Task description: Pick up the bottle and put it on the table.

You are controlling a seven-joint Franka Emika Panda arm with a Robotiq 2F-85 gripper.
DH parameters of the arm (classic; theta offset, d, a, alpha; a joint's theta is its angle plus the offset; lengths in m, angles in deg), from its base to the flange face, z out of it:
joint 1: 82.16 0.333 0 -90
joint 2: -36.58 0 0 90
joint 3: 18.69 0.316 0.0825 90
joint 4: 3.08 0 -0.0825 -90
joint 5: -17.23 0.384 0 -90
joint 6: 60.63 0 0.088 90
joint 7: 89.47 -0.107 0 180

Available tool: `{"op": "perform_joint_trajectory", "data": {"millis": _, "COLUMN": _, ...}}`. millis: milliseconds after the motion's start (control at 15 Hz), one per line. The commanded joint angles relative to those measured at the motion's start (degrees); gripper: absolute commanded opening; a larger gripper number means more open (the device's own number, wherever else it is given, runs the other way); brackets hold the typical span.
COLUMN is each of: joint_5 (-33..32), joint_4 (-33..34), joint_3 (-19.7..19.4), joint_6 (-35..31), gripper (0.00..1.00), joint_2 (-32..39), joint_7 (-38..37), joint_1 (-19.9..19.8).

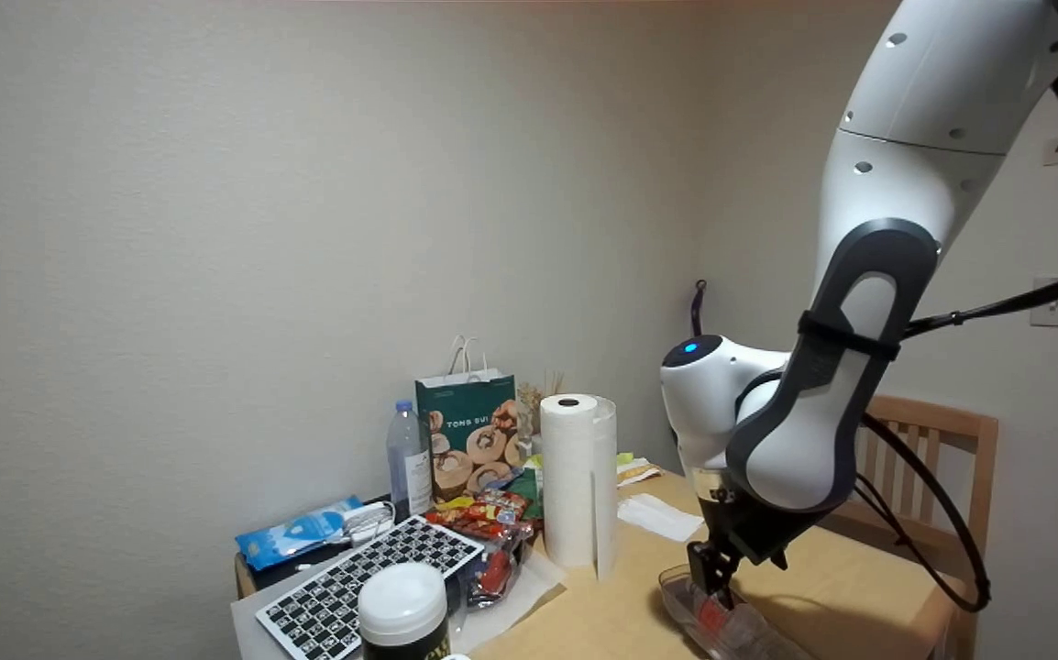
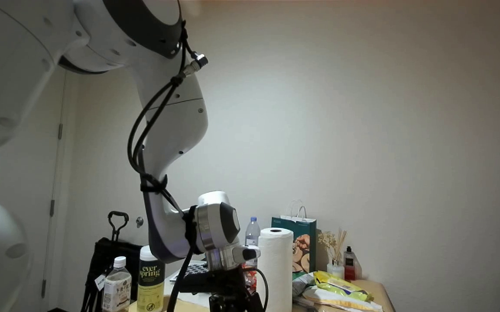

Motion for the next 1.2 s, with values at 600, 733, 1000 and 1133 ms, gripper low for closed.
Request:
{"op": "perform_joint_trajectory", "data": {"millis": 600, "joint_5": 5.9, "joint_4": 0.0, "joint_3": 4.6, "joint_6": -1.7, "gripper": 1.0, "joint_2": 3.3, "joint_7": 6.8, "joint_1": -1.2}}
{"op": "perform_joint_trajectory", "data": {"millis": 733, "joint_5": 6.3, "joint_4": 0.6, "joint_3": 4.4, "joint_6": -1.9, "gripper": 1.0, "joint_2": 4.2, "joint_7": 7.1, "joint_1": -1.6}}
{"op": "perform_joint_trajectory", "data": {"millis": 1000, "joint_5": 6.7, "joint_4": 2.2, "joint_3": 4.1, "joint_6": -2.4, "gripper": 1.0, "joint_2": 6.2, "joint_7": 7.3, "joint_1": -1.9}}
{"op": "perform_joint_trajectory", "data": {"millis": 1133, "joint_5": 7.6, "joint_4": 3.4, "joint_3": 4.3, "joint_6": -2.7, "gripper": 1.0, "joint_2": 7.6, "joint_7": 8.0, "joint_1": -2.3}}
